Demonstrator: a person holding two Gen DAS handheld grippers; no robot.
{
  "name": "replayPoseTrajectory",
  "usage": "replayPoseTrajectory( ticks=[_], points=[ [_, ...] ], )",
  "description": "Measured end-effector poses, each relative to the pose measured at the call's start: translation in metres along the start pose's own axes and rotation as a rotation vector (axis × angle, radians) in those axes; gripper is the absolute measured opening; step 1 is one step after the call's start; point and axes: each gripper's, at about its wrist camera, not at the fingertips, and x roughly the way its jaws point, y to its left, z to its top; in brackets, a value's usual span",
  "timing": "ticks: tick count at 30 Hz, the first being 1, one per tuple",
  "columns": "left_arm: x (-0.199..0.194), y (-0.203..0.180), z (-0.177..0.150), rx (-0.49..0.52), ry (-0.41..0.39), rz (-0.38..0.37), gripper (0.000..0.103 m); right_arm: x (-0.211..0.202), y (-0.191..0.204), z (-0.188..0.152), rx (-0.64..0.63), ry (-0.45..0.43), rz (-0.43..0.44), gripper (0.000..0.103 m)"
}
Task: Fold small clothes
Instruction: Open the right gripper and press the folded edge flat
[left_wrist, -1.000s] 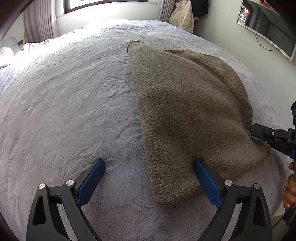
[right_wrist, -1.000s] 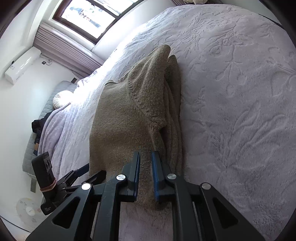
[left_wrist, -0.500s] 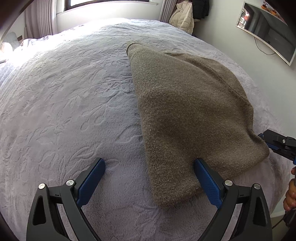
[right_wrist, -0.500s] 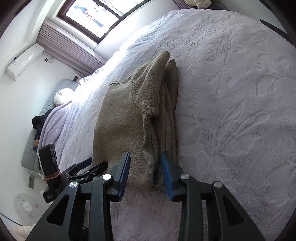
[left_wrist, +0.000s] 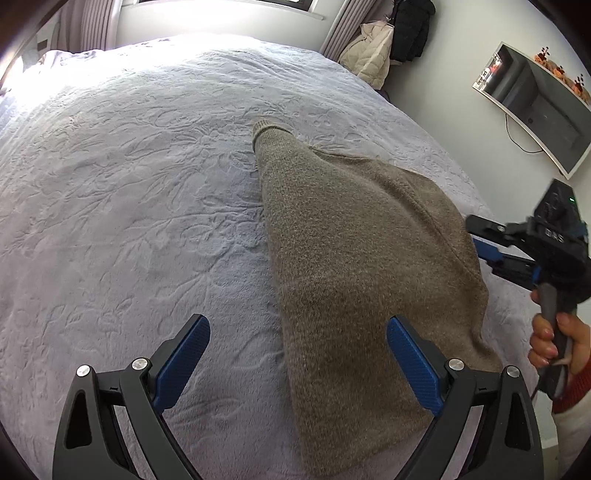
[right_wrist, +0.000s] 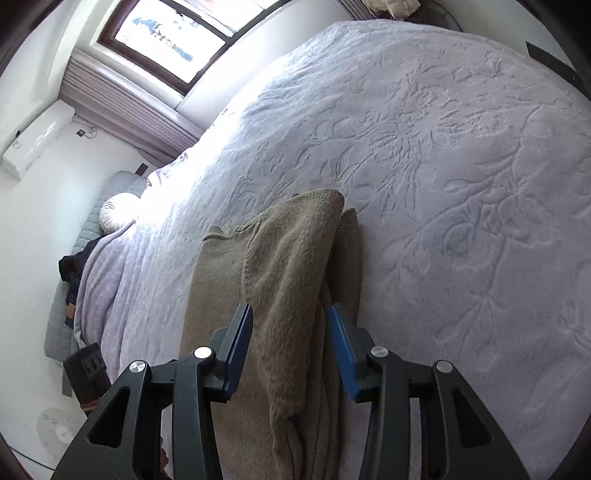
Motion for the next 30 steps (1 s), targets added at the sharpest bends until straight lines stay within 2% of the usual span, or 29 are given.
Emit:
replayPoseTrajectory(
  ticks=[1, 2, 3, 6, 9, 13, 17, 24, 30],
  points=[
    [0.001, -0.001, 0.001, 0.002, 0.003, -0.006, 0.097, 0.005, -0.002, 0.002, 0.018, 0.011, 0.009, 0.044],
    [0.001, -0.001, 0.003, 0.006, 0.003, -0.012, 0.097, 0.008, -0.003, 0.003, 0.025, 0.014, 0.024, 0.035],
    [0.002, -0.003, 0.004, 0.012, 0.000, -0.015, 0.097, 0.008, -0.001, 0.005, 0.018, 0.010, 0.027, 0.011],
    [0.007, -0.005, 0.007, 0.027, -0.002, -0.010, 0.097, 0.001, 0.001, 0.005, -0.017, -0.020, -0.002, 0.010],
    [0.019, -0.005, 0.005, 0.015, 0.022, 0.004, 0.097, 0.011, -0.020, -0.003, 0.013, 0.009, -0.054, 0.010],
    [0.022, -0.009, 0.002, 0.014, 0.024, 0.015, 0.097, 0.006, -0.043, -0.017, 0.066, -0.014, 0.010, 0.010],
    [0.021, -0.012, 0.002, 0.028, 0.019, 0.034, 0.097, -0.005, -0.047, -0.025, 0.079, -0.016, 0.010, 0.014],
    [0.022, -0.018, -0.001, 0.042, 0.021, 0.054, 0.097, -0.020, -0.048, -0.036, 0.066, -0.018, -0.019, 0.014],
    [0.023, -0.021, 0.001, 0.061, 0.018, 0.071, 0.097, -0.020, -0.052, -0.030, 0.065, -0.018, -0.020, 0.014]
  ],
)
